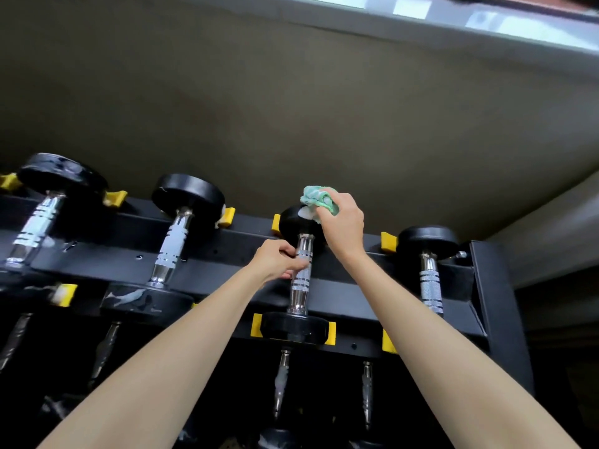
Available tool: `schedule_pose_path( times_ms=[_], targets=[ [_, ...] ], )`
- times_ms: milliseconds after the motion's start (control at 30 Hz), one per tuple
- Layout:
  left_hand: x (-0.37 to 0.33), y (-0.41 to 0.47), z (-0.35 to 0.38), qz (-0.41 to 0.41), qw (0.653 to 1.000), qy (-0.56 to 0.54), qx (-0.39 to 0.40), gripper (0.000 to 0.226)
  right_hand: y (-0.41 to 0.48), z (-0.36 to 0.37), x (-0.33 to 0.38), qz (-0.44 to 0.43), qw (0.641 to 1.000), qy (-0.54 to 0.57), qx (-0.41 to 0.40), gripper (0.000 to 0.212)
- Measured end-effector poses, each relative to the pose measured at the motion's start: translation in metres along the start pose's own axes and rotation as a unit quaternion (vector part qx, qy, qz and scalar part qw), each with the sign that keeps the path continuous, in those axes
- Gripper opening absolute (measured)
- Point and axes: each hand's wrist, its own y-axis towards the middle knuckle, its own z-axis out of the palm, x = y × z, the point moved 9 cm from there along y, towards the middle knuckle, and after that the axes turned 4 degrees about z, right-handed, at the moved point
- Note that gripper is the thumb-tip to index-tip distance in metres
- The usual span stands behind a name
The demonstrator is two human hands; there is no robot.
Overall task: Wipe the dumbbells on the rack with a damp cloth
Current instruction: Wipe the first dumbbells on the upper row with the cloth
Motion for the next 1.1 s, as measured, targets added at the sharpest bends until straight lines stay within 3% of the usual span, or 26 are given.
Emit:
schedule_pose_path(
  times_ms=[133, 233, 400, 533, 600, 667, 767, 867, 933, 1100],
  targets=[
    [0.0, -0.009, 0.003, -0.003, 0.998, -0.03, 0.061, 0.045, 0.006, 0.012, 0.017, -0.032, 0.997, -0.025, 0.062, 0.034],
    [0.005, -0.013, -0.002, -0.025, 0.997, -0.034, 0.059, 0.043, 0.003, 0.033, 0.03, -0.055, 0.989, -0.063, 0.122, 0.035],
    [0.026, -0.018, -0.036, -0.095, 0.995, -0.013, -0.036, 0.029, -0.014, 0.054, 0.041, -0.107, 0.971, -0.134, 0.169, 0.025],
    [0.037, -0.026, -0.063, -0.111, 0.986, -0.046, -0.111, 0.032, -0.029, 0.067, 0.03, -0.054, 0.96, -0.155, 0.228, 0.017],
    [0.036, -0.031, -0.067, -0.111, 0.984, -0.071, -0.118, 0.033, -0.037, 0.066, 0.019, 0.034, 0.964, -0.099, 0.246, 0.016],
    [0.032, -0.035, -0.069, -0.111, 0.98, -0.109, -0.12, 0.032, -0.043, 0.055, 0.004, 0.152, 0.963, 0.04, 0.217, 0.016],
    [0.017, -0.044, -0.064, -0.087, 0.973, -0.195, -0.087, 0.034, -0.058, 0.048, -0.012, 0.281, 0.889, 0.282, 0.225, 0.013],
    [-0.01, -0.053, -0.044, -0.037, 0.949, -0.311, 0.025, 0.029, -0.072, 0.043, -0.013, 0.306, 0.831, 0.389, 0.253, 0.018],
    [-0.024, -0.059, -0.037, -0.018, 0.945, -0.32, 0.069, 0.03, -0.081, 0.036, -0.019, 0.319, 0.824, 0.402, 0.24, 0.015],
    [-0.038, -0.065, -0.031, 0.032, 0.963, -0.256, 0.076, 0.013, -0.091, 0.024, -0.029, 0.298, 0.813, 0.439, 0.238, 0.019]
  ],
)
